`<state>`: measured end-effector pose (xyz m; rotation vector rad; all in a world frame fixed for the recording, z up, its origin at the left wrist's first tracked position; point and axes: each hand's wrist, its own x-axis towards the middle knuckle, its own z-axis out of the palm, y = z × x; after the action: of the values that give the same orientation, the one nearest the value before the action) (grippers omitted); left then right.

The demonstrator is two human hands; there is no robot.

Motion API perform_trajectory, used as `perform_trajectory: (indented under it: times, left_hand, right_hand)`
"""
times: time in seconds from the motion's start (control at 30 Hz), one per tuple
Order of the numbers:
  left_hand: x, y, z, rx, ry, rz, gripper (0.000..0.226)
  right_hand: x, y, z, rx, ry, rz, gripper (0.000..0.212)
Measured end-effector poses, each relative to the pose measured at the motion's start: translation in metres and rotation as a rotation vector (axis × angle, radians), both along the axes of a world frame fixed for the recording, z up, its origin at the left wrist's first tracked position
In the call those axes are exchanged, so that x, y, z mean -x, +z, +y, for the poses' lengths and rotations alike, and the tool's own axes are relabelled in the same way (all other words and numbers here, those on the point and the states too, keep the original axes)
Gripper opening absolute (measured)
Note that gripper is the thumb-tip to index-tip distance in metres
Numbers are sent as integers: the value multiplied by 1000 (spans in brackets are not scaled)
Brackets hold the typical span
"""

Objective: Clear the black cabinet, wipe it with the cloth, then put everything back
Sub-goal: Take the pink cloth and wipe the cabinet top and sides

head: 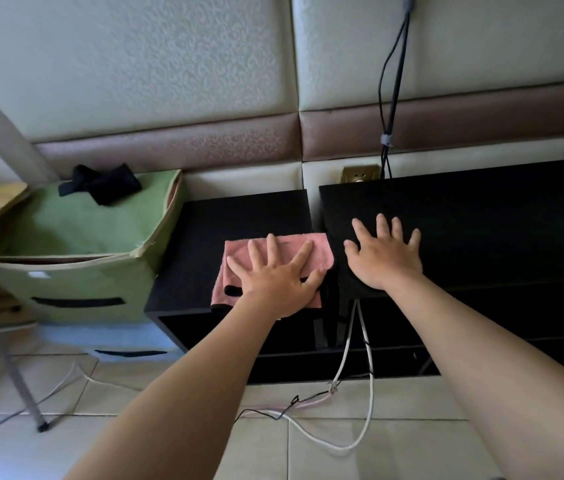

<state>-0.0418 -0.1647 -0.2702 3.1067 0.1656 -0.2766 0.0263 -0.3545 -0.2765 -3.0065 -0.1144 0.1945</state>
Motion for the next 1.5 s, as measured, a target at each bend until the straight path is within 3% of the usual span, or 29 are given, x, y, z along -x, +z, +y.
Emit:
perform_trajectory:
  times: [0.33, 1.07, 1.5]
  left_hand:
    - [15, 2, -8, -6, 13, 25, 66]
    - [-167, 5, 23, 26, 36, -26, 68]
    - [-189, 9, 30, 37, 1, -53, 69]
  right_hand:
    - [4, -1, -2, -7, 11, -3, 64]
    - [-2, -11, -1, 15, 8, -51, 64]
    - [-1, -4, 3, 20, -24, -5, 62]
